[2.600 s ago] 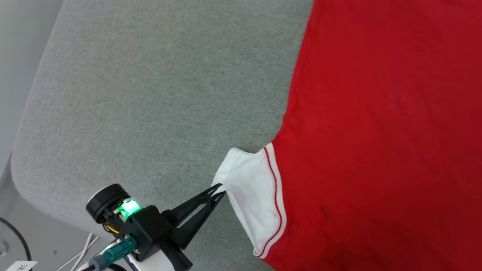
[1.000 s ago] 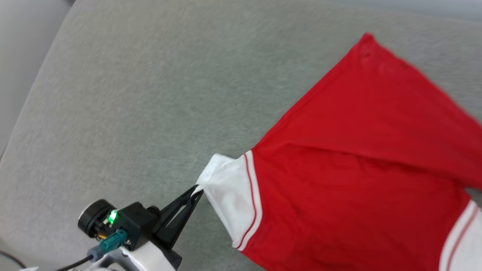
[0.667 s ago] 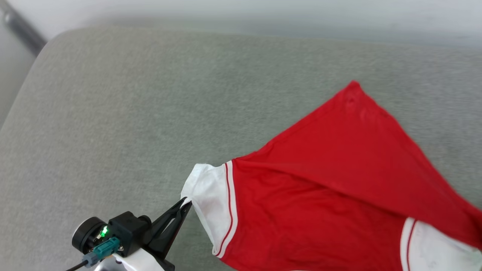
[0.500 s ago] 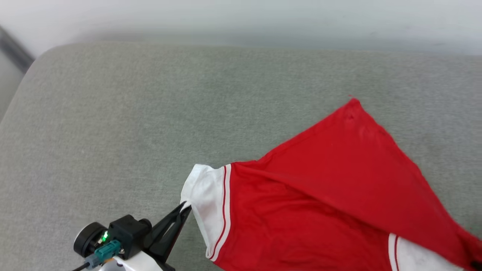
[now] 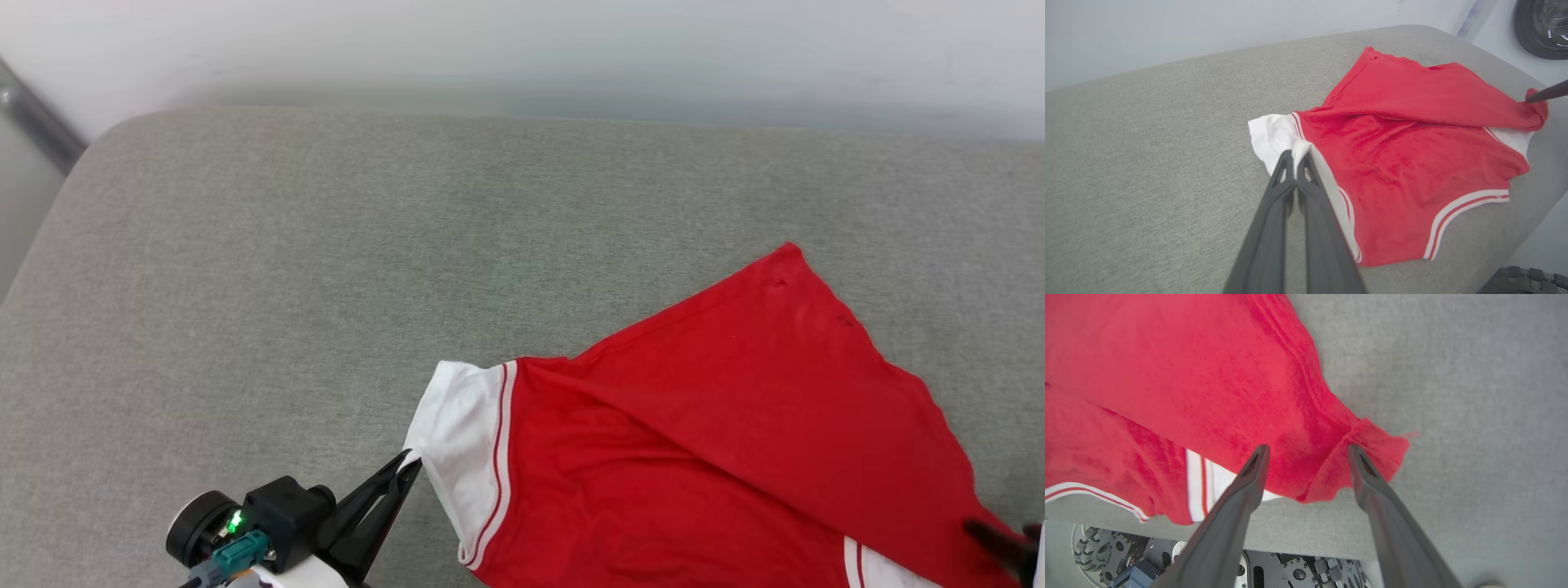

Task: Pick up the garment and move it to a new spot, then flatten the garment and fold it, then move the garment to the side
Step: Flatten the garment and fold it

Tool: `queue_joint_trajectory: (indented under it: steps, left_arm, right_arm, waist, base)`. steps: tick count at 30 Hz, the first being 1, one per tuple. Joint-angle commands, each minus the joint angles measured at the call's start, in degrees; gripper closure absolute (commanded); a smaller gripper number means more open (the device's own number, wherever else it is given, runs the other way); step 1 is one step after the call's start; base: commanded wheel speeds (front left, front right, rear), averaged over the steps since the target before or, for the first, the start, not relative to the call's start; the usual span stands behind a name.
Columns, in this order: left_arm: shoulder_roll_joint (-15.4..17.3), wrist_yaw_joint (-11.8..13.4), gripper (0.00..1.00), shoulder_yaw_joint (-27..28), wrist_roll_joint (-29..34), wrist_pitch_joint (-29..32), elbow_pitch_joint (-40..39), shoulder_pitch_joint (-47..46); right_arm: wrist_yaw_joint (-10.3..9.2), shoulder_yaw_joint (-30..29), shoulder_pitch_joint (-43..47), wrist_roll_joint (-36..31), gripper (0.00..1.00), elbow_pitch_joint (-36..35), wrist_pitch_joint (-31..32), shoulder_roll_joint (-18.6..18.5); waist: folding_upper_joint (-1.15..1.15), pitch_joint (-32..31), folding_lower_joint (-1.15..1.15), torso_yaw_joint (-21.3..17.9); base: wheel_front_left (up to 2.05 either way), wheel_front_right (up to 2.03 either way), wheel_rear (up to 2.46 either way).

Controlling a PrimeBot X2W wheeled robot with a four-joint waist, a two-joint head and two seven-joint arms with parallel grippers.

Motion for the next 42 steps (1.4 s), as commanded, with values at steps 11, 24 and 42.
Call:
queue_joint_trajectory:
  steps: [11,24,42]
  left_arm:
    - [0.3,-0.3,1.0,-0.9,3.3,1.9,-4.9,-3.7]
    - [-4.3,-2.1,1.0,-2.1,4.9,0.6,-5.6,-8.1]
    - [-7.0,-3.9,1.0,-2.7,4.1,-0.9,-2.9,-10.0]
  right_arm:
    - [-0.02,7.2,-18.7,0.8,0.0,-3.7,4.7,-6.4]
    - [-0.02,11.8,-38.2,-8.7,0.0,12.3,11.0,-8.0]
    - [-0.03,13.1,-36.8,-13.0,1.0,25.3,12.5,-7.2]
  waist:
    - [0.0,4.4,0.01,6.7]
    - [0.0,13.3,0.01,16.3]
    - [0.0,15.2,0.01,19.1]
  base:
    - [0.0,0.0,0.0]
    - [0.0,0.0,0.0]
    - [0.0,0.0,0.0]
